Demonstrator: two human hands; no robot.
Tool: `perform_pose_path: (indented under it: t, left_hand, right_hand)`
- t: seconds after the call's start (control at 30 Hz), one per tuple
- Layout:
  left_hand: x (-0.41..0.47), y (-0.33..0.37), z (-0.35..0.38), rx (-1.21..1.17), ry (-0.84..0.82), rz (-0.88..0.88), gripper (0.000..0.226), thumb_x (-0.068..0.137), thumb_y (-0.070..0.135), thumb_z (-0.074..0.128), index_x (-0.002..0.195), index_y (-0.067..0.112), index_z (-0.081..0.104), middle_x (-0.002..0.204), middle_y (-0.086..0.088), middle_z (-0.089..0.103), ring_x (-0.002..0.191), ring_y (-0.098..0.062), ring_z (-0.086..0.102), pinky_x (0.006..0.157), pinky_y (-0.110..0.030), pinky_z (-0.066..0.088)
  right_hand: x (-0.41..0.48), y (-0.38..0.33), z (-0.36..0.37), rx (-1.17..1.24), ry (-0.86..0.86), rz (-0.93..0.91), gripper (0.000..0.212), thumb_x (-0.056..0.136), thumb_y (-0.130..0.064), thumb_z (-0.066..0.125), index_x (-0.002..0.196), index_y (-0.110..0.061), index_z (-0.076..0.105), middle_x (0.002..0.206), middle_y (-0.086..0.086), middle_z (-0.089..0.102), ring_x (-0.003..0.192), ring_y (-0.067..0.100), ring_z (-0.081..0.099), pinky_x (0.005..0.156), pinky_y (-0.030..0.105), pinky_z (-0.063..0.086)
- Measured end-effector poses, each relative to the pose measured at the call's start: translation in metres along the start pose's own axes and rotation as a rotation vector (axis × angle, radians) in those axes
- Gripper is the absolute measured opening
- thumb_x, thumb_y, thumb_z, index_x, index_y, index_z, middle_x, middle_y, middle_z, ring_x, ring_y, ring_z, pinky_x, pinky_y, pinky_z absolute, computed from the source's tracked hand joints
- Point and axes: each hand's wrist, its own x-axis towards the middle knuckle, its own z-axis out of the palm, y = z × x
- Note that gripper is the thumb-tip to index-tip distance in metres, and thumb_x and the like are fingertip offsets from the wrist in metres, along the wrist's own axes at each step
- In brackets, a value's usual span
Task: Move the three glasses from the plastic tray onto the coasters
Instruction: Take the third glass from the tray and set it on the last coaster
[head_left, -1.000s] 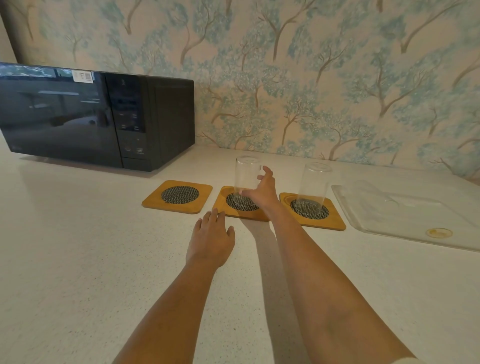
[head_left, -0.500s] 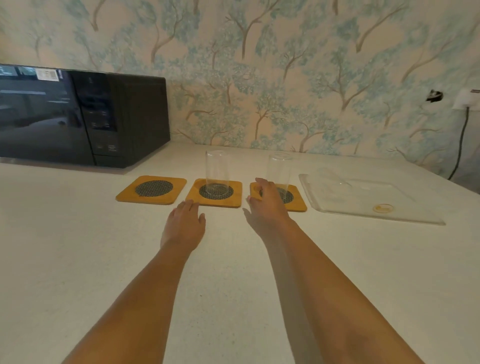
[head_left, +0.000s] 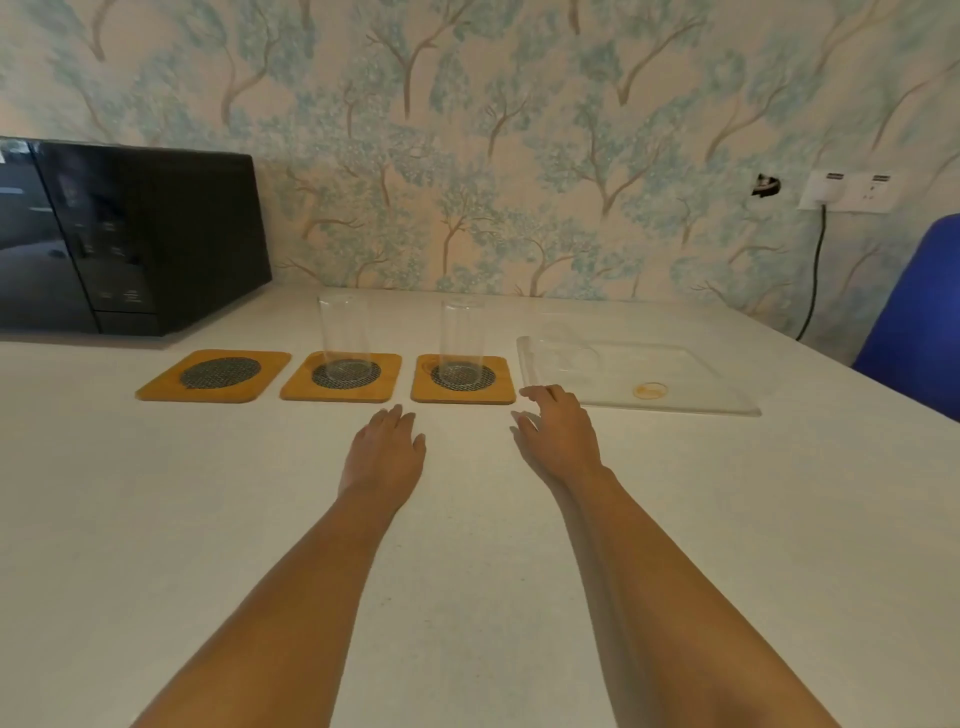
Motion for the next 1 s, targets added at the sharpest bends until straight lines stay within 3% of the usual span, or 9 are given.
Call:
perform_pose_path:
  t: [0.3, 0.5, 0.63, 0.83, 1.0]
  left_hand:
    - [0.013, 0.1, 0.035, -0.05, -0.058, 0.084, 0.049, 0.1, 0.033, 0.028, 0.145, 0.013, 0.028, 0.157, -0.005, 0.022, 0.146, -0.02, 0.017, 0.12, -0.036, 0.017]
    - [0.034, 0.12, 0.048, -0.004, -0.08, 0.089, 0.051, 0.1, 0.034, 0.026, 0.147, 0.012, 0.022, 0.158, -0.006, 0.017, 0.147, -0.023, 0.012, 0.121, -0.039, 0.013]
    - [0.04, 0.117, 0.054, -0.026, -0.086, 0.051, 0.054, 0.1, 0.036, 0.024, 0.148, 0.012, 0.016, 0.16, -0.006, 0.011, 0.148, -0.023, 0.007, 0.122, -0.039, 0.01]
    - [0.043, 0.113, 0.06, -0.04, -0.071, 0.033, 0.057, 0.099, 0.04, 0.023, 0.149, 0.015, 0.013, 0.16, -0.003, 0.01, 0.148, -0.021, 0.006, 0.122, -0.038, 0.009]
    - [0.043, 0.112, 0.063, -0.047, -0.061, 0.02, 0.058, 0.098, 0.043, 0.024, 0.149, 0.018, 0.013, 0.16, -0.001, 0.009, 0.148, -0.02, 0.005, 0.121, -0.037, 0.007]
  right_hand:
    - [0.019, 0.042, -0.031, 0.093, 0.213, 0.055, 0.028, 0.092, -0.024, 0.059, 0.12, -0.018, 0.058, 0.122, 0.001, 0.059, 0.113, 0.019, 0.052, 0.091, 0.027, 0.045]
    - [0.073, 0.054, -0.046, 0.134, 0.226, 0.144, 0.035, 0.091, -0.026, 0.06, 0.122, -0.011, 0.058, 0.122, 0.01, 0.059, 0.117, 0.025, 0.051, 0.089, 0.034, 0.046]
    - [0.107, 0.055, -0.043, 0.167, 0.123, 0.271, 0.047, 0.091, -0.034, 0.06, 0.129, -0.008, 0.052, 0.132, 0.014, 0.052, 0.124, 0.03, 0.048, 0.096, 0.039, 0.045]
    - [0.141, 0.048, -0.033, 0.064, -0.205, 0.482, 0.084, 0.085, -0.053, 0.061, 0.145, -0.004, 0.028, 0.148, 0.017, 0.035, 0.136, 0.036, 0.037, 0.108, 0.043, 0.036]
    - [0.147, 0.048, -0.027, 0.065, -0.336, 0.581, 0.091, 0.082, -0.041, 0.071, 0.148, -0.006, 0.021, 0.148, 0.016, 0.035, 0.137, 0.033, 0.039, 0.107, 0.042, 0.039]
